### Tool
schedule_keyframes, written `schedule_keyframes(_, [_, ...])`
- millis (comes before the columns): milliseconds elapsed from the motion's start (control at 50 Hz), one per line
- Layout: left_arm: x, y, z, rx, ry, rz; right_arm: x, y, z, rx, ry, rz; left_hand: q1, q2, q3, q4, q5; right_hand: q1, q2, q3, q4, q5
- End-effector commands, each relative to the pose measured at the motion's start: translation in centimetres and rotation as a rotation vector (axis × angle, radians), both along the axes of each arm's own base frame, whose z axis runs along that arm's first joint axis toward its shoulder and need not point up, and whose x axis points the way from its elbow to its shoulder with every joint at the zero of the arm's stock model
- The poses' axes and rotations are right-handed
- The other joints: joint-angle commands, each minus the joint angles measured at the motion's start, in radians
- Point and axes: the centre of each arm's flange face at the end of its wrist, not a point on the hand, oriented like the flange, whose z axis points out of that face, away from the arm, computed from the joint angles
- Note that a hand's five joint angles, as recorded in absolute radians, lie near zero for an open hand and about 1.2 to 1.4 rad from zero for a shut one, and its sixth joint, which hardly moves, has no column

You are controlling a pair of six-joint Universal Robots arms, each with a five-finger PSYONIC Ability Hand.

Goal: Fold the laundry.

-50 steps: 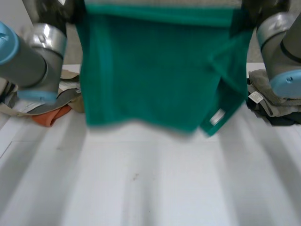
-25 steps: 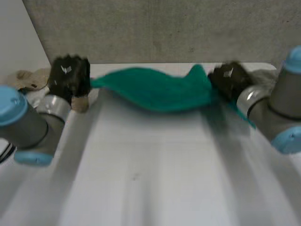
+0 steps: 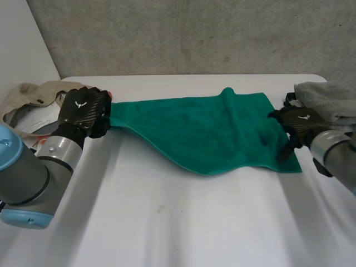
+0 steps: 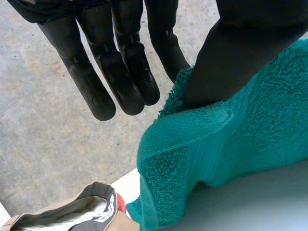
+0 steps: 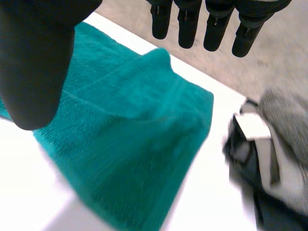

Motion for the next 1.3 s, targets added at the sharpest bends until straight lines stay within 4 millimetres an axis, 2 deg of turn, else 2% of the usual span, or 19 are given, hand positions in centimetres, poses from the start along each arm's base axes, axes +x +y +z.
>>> schedule_keyframes(20, [0.1,-0.1,0.4,0.005,0.017,0.000,-2.8,0.3,-1.2,0.110,0.018,-0.059,0.230,0.197,0.203,0.196,0.246,0.179,0.187,0.193,0.193,0.192])
schedule_keyframes(80, [0.1,-0.1,0.5,0.003,0.018,0.000,-3.5,0.0,-1.8,0.121,0.048,-0.066,0.230,0.197,0.203,0.196,0.246,0.220,0.228,0.234,0.234,0.233])
schedule_keyframes(200, [0.0,0.0,0.5,0.003,0.018,-0.003,-3.4,0.1,-3.6,0.178,0.044,-0.069,0.230,0.197,0.203,0.196,0.246,0.206,0.214,0.220,0.220,0.218])
schedule_keyframes(280, [-0.1,0.0,0.6,-0.001,0.019,-0.006,-3.4,-0.3,-3.8,0.175,-0.057,-0.129,0.230,0.197,0.203,0.196,0.246,0.042,0.050,0.056,0.056,0.054])
schedule_keyframes(320, [-0.2,0.0,0.8,-0.007,0.021,-0.008,-3.1,-0.4,-3.8,0.179,-0.145,-0.160,0.230,0.197,0.203,0.196,0.246,-0.057,-0.049,-0.043,-0.043,-0.045])
schedule_keyframes(440, [-0.4,-0.1,1.8,-0.035,0.032,-0.013,-1.0,0.1,-4.4,0.161,-0.271,-0.166,0.230,0.197,0.203,0.196,0.246,-0.057,-0.049,-0.043,-0.043,-0.045])
schedule_keyframes(540, [-0.5,-0.1,2.1,-0.045,0.037,-0.014,0.6,0.0,-5.4,0.106,-0.249,-0.161,0.230,0.197,0.203,0.196,0.246,-0.044,-0.036,-0.030,-0.030,-0.031])
schedule_keyframes(680, [-0.7,0.0,2.1,-0.038,0.051,-0.023,0.9,-0.8,-7.7,0.121,-0.194,-0.195,0.230,0.197,0.203,0.196,0.246,0.015,0.023,0.029,0.029,0.027])
schedule_keyframes(800, [-0.7,0.0,2.2,-0.039,0.052,-0.022,1.1,-1.6,-8.5,0.098,-0.170,-0.202,0.230,0.197,0.203,0.196,0.246,0.138,0.146,0.152,0.152,0.150])
schedule_keyframes(880, [-0.6,0.2,2.3,-0.031,0.048,-0.018,0.9,-2.6,-7.9,0.017,-0.142,-0.220,0.230,0.197,0.203,0.196,0.246,0.636,0.644,0.650,0.650,0.648])
schedule_keyframes(900, [-0.5,0.3,2.3,-0.024,0.044,-0.018,0.9,-2.9,-7.4,-0.033,-0.123,-0.214,0.230,0.197,0.203,0.196,0.246,1.079,1.087,1.093,1.093,1.092])
schedule_keyframes(920, [-0.5,0.4,2.3,-0.016,0.041,-0.018,1.1,-2.9,-7.2,-0.050,-0.114,-0.203,0.230,0.197,0.203,0.196,0.246,1.164,1.172,1.178,1.178,1.176])
schedule_keyframes(960, [-0.2,1.0,2.2,0.032,0.019,-0.015,1.2,-2.8,-6.6,-0.086,-0.080,-0.180,0.230,0.197,0.203,0.196,0.246,1.165,1.173,1.179,1.179,1.177])
schedule_keyframes(1040, [0.5,2.8,1.8,0.155,-0.025,-0.011,0.9,-2.0,-1.9,-0.217,0.068,-0.116,0.230,0.197,0.203,0.196,0.246,1.165,1.173,1.179,1.179,1.177])
schedule_keyframes(1060, [0.6,3.2,1.8,0.177,-0.033,-0.012,0.8,-1.1,-0.6,-0.228,0.155,-0.065,0.230,0.197,0.203,0.196,0.246,1.165,1.173,1.179,1.179,1.177])
schedule_keyframes(1180, [2.5,6.3,0.7,0.336,-0.191,0.010,0.4,2.1,-0.8,-0.139,0.399,0.115,0.230,0.197,0.203,0.196,0.246,1.165,1.173,1.179,1.179,1.177])
schedule_keyframes(1300, [4.4,9.4,-0.9,0.438,-0.461,-0.013,-2.5,5.2,-1.0,0.099,0.601,0.206,0.230,0.197,0.203,0.196,0.246,1.165,1.173,1.179,1.179,1.177])
